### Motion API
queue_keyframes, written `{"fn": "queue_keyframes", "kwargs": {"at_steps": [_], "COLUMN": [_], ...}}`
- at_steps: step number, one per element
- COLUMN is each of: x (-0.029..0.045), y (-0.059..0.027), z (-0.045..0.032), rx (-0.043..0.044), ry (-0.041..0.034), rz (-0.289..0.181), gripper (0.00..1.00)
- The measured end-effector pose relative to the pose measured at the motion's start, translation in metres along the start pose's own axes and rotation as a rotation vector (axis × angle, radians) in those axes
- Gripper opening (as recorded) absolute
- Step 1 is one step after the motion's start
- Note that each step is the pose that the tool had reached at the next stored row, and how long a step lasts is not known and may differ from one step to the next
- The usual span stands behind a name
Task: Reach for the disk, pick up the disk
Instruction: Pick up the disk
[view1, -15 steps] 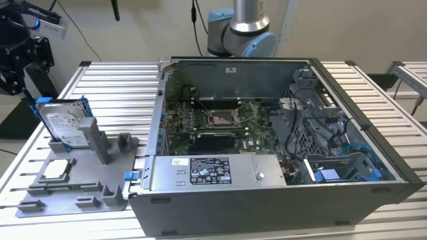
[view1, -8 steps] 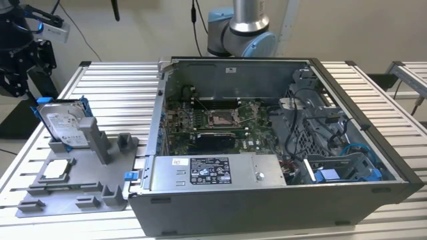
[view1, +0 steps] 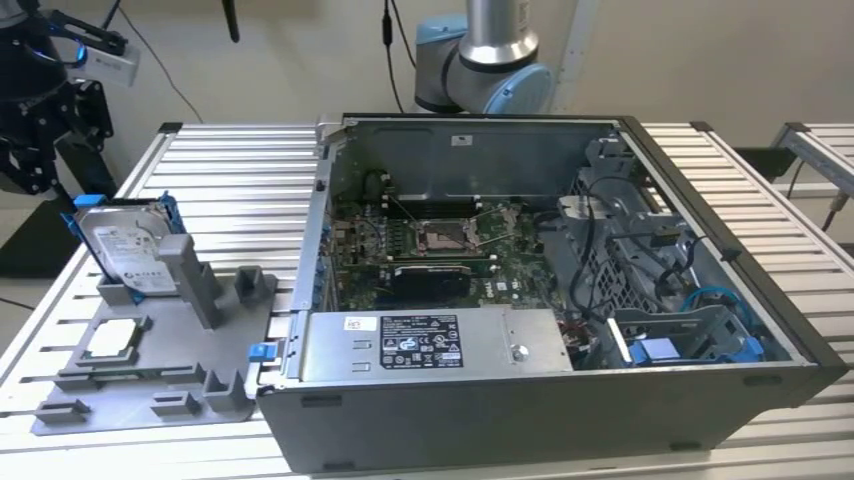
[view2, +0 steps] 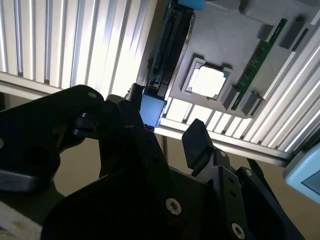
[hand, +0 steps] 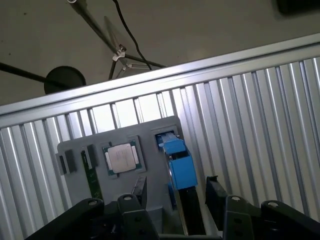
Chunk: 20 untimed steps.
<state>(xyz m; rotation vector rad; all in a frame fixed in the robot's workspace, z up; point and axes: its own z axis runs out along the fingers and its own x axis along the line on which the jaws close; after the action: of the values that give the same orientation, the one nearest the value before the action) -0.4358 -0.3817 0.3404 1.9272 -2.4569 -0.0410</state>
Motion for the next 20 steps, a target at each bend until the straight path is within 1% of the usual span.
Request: {"fn": "queue_keyframes", "kwargs": {"at_steps": [5, 7, 11, 13, 16, 20], "x": [-0.0003, -0.0004, -0.0004, -0.0005, -0.0007, -0.0031], "y": [0.0000, 0.0000, -0.0004, -0.0005, -0.0003, 0.0011], "z": [0.0029, 0.0061, 0.0134, 0.0169, 0.0204, 0.0274], "rx": [-0.0002, -0.0006, -0.0009, -0.0008, -0.0008, 0.0017], "ry": [-0.0013, -0.0030, -0.0032, -0.0027, -0.0015, -0.0013], "rz": [0.000, 0.000, -0.004, -0.019, -0.058, -0.080], "gripper": [1.00, 1.00, 1.00, 1.00, 1.00, 1.00]}}
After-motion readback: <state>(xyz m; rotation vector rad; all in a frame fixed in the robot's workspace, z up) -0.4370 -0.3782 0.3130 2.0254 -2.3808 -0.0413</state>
